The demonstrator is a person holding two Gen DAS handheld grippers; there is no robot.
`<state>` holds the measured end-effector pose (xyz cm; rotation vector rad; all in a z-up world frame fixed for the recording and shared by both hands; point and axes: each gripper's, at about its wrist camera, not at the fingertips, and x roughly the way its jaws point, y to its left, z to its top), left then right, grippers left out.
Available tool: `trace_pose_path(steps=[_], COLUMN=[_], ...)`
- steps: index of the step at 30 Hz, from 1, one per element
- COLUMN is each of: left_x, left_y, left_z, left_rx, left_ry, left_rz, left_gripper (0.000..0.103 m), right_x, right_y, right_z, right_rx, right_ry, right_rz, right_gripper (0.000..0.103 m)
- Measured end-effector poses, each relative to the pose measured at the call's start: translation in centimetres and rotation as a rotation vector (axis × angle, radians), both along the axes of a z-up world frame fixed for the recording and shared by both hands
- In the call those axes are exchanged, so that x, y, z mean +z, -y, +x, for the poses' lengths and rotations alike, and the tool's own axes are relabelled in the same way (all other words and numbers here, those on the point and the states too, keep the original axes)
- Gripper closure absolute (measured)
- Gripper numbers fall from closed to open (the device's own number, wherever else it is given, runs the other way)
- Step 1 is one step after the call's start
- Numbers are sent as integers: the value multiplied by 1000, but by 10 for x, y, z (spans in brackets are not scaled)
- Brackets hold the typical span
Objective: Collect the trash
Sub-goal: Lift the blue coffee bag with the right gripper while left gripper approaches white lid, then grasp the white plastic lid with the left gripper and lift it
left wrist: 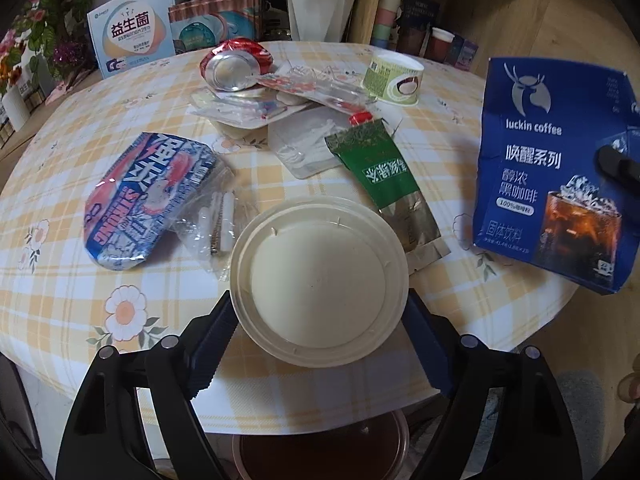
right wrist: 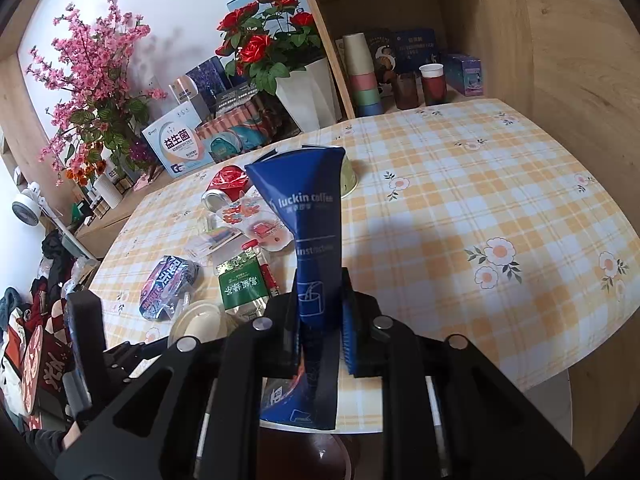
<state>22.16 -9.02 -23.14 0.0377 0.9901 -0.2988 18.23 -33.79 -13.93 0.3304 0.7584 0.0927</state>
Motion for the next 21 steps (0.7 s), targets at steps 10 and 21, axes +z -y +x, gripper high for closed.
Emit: trace_pose_path(steps=[10,21], left_x=[47,86], left_y=[-28,-56], left_z=[-37,-102], left_rx=[18,-2], left_ry=[53,118], left_rz=[-88,-117], left_gripper=[23,23], right_x=[12,35], right_y=[-15,-39], right_z=[-20,-55], right_rx=[32,84], right_ry=[16,36], right_rz=[6,1], right_gripper=[84,84])
